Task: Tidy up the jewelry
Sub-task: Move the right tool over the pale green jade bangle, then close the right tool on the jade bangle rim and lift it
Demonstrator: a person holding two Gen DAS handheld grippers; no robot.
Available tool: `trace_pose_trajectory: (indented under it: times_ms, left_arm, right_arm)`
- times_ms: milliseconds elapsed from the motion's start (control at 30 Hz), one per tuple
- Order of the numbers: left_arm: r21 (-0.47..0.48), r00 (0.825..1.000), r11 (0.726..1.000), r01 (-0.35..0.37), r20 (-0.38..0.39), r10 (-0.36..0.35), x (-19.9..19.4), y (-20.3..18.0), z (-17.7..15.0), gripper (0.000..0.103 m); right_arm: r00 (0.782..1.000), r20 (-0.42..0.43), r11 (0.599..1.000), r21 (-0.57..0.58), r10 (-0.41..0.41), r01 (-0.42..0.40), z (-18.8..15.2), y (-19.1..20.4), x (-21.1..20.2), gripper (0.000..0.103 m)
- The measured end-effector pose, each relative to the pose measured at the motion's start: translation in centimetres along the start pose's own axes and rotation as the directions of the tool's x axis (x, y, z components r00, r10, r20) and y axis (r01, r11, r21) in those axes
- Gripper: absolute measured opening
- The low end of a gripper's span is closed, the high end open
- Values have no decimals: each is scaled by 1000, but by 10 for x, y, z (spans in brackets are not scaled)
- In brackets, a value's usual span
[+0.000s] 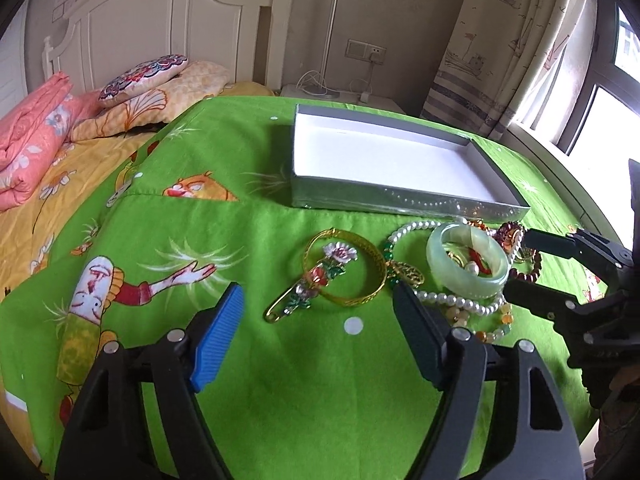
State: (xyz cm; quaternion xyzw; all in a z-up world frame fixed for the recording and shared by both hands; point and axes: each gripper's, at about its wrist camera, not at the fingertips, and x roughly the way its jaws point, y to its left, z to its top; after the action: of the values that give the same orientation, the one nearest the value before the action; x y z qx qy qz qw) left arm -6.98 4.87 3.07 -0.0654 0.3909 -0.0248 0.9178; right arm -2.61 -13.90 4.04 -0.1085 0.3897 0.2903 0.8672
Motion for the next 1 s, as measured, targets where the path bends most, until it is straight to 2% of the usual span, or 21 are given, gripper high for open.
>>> trace_pose_trajectory:
  times_ms: [167,267,367,533,733,833,900,967,1000]
  left_arm:
    - [-4,1000,1000,7,-19,-7,-5,12,-10,77]
    - [16,999,1000,15,-36,-15,-2,7,-10,79]
    - [34,998,999,22,-54,-20,4,0,-10,80]
    - [71,996,997,27,-84,-21,15,-11,-5,80]
    - [106,995,994,31,-102,-20,30,-20,11,80]
    - [136,993,990,27,-119,-11,40,-26,20,80]
    - [166,991,986,22,-136,1,49,-30,22,73]
    - [184,990,982,42,-137,-17,51,-33,23,57]
    - [194,990,980,41,-140,-13,52,-34,24,56]
  right_arm:
    - [997,-60,999,-12,-38,37,8,10,32,79]
    - [994,-79,997,-29,-72,70,13,16,44,79]
    - [994,-93,998,-13,-65,64,13,14,51,77]
    - [997,-57,998,-9,-57,57,9,13,45,76]
    - [998,67,996,91,1,-7,7,-6,11,77]
    - [995,103,994,110,-1,-10,5,-10,-4,77]
    - [993,118,992,127,11,-27,4,-14,-10,77]
    - [992,124,990,135,11,-28,3,-16,-13,77]
    - [992,127,990,138,11,-29,2,-17,-14,77]
